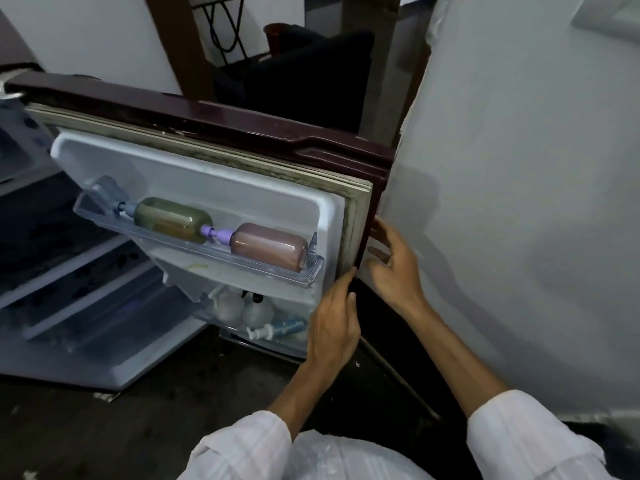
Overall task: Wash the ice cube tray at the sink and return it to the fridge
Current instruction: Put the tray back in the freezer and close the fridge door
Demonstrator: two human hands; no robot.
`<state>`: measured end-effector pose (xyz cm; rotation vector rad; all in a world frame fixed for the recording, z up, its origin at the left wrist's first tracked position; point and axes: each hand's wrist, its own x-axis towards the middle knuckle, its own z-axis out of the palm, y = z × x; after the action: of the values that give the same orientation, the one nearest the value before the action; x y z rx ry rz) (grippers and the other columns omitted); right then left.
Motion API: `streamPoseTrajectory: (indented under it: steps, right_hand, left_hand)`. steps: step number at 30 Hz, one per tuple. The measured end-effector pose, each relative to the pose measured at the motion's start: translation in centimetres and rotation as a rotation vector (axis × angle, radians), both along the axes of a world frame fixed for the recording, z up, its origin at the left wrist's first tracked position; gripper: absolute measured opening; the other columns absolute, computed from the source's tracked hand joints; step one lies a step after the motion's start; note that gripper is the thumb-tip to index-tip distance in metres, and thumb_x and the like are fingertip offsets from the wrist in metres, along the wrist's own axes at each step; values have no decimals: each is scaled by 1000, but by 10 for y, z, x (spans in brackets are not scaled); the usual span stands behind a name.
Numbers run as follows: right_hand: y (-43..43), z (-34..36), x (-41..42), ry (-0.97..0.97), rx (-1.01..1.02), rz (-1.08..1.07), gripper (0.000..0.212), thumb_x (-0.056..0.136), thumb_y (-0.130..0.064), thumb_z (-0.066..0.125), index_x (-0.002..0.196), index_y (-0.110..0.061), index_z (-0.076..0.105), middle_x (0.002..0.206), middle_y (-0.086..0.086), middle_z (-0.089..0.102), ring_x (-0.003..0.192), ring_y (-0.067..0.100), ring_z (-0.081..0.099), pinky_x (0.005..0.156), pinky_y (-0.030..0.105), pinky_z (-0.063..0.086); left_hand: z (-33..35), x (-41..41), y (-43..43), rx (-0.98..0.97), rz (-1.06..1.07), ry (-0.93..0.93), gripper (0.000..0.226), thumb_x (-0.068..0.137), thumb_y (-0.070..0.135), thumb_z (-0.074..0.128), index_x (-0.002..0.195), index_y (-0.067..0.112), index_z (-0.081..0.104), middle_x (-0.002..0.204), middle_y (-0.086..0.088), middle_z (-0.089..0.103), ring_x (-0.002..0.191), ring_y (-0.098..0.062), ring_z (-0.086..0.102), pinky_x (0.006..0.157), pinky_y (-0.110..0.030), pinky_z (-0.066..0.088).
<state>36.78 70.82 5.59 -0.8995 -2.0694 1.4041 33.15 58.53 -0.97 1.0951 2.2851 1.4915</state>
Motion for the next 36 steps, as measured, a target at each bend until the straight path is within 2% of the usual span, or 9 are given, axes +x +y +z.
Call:
streamPoseTrajectory:
  steps: [3,7,10,15,21,26,30,33,36]
  right_hand:
    - [7,5,2,14,-77,4,73,83,25,48,133,-28,49,119,-27,52,104,-26,50,100,10,43]
    - [10,8,8,11,-73,57,65,84,23,50,129,-24,53,125,-7,59,108,-8,57,97,12,45]
    - [8,5,14,-19,-53,102,60,85,20,53,130,-20,57,127,-5,61,118,6,58,103,20,46]
    - [-10,2,27,-7,-104,144,51,89,12,56,118,-29,62,119,-9,67,112,1,61,96,17,49]
    - [-35,1,41,27,-164,215,45,90,11,56,109,-27,67,108,-14,71,102,-2,66,88,12,51]
    - [-59,-2,49,38,-187,302,37,91,10,56,108,-20,71,102,-11,74,98,3,69,85,13,51]
    - [-82,-4,49,65,-182,369,33,91,8,57,102,-18,73,98,-4,76,95,7,71,84,18,53]
    - [-101,-4,48,85,-218,413,32,90,9,57,97,-18,74,92,-1,76,90,10,72,82,20,55]
    - [-117,-4,47,81,-204,485,32,89,11,55,97,-13,75,91,-3,77,90,9,72,81,21,56]
  left_hand:
    - [1,6,-1,27,54,-55,37,103,13,39,138,14,52,135,-3,62,123,-10,56,105,-25,45]
    - [-1,17,-5,56,100,-127,37,104,8,39,137,14,53,135,-2,62,125,-9,56,106,-30,46]
    - [-8,27,-10,63,101,-137,37,104,9,38,138,13,53,136,-2,61,126,-10,56,105,-37,47]
    - [-12,44,-23,59,137,-111,37,105,14,41,140,14,51,139,1,59,129,-8,54,107,-35,46]
    - [-18,65,-45,19,127,-87,47,103,10,45,150,13,40,152,2,45,141,-5,40,116,-34,36]
    - [-16,79,-64,-6,109,-145,54,105,22,41,155,25,20,161,6,28,147,-3,26,121,-30,26]
    - [-22,84,-79,-68,136,-180,63,103,27,41,157,28,7,165,2,21,150,-8,23,122,-38,27]
    - [-24,87,-90,-67,163,-157,68,103,32,40,154,39,-4,165,15,7,151,-2,14,123,-35,24]
    - [-22,88,-99,-29,236,-146,73,101,24,45,152,42,-4,160,26,4,150,-1,15,122,-29,24]
